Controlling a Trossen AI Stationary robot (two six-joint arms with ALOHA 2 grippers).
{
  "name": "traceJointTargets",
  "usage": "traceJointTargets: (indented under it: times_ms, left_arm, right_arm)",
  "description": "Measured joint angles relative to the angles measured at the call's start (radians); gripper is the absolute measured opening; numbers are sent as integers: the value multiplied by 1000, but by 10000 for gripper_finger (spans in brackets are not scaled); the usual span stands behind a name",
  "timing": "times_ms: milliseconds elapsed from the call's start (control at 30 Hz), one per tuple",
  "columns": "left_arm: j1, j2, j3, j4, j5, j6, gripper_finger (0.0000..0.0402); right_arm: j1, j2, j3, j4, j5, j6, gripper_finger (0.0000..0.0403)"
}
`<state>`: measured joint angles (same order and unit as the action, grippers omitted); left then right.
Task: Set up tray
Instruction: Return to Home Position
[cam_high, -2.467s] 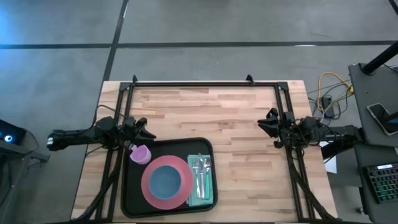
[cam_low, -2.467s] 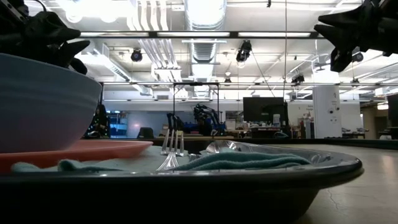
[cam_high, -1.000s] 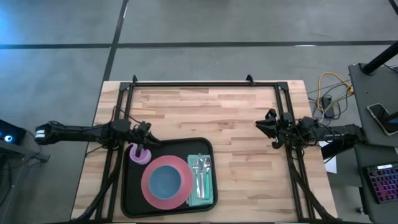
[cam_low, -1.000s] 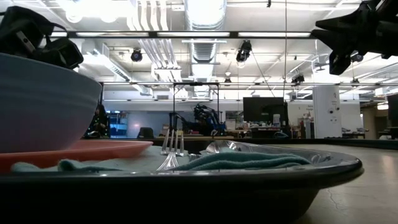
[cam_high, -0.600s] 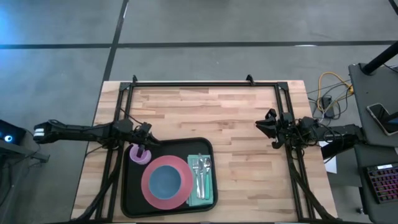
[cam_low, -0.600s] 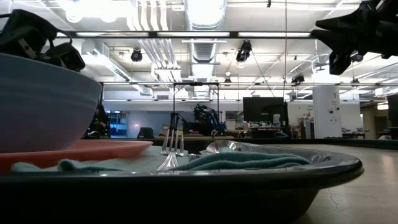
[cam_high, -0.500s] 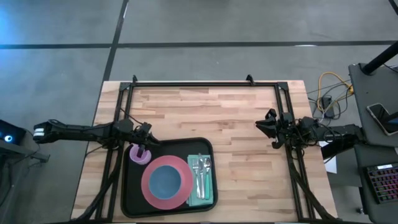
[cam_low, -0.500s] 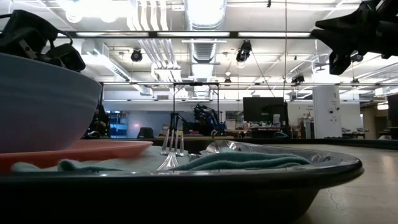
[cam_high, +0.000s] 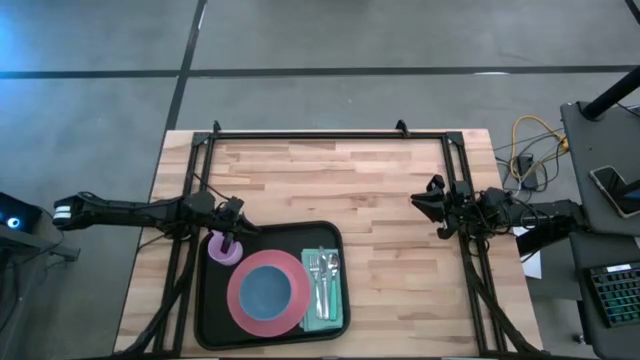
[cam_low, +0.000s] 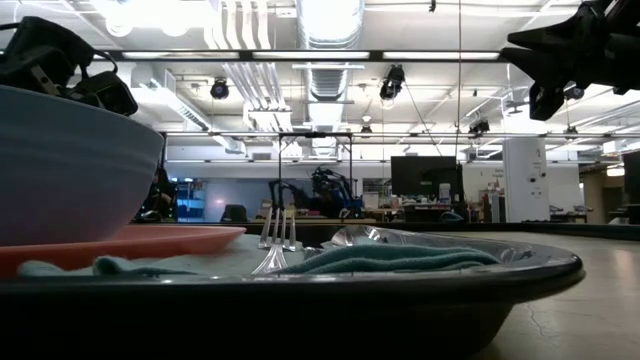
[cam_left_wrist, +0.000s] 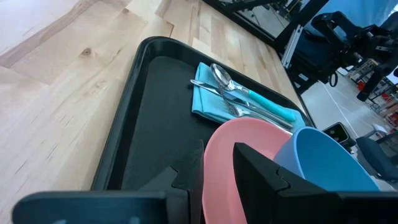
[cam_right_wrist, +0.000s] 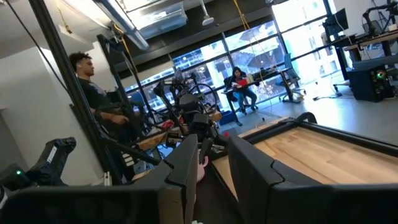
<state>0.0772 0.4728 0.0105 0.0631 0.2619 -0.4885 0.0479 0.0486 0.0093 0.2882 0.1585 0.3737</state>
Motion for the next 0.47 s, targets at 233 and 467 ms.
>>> traceJointTargets:
  times_ms: [233, 467]
  left_arm:
    - [0, 0, 0, 0, 0, 0, 68]
    - [0, 0, 0, 0, 0, 0, 68]
  right_arm:
    - [0, 0, 0, 0, 0, 0, 81]
    - [0, 0, 0, 0, 0, 0, 69]
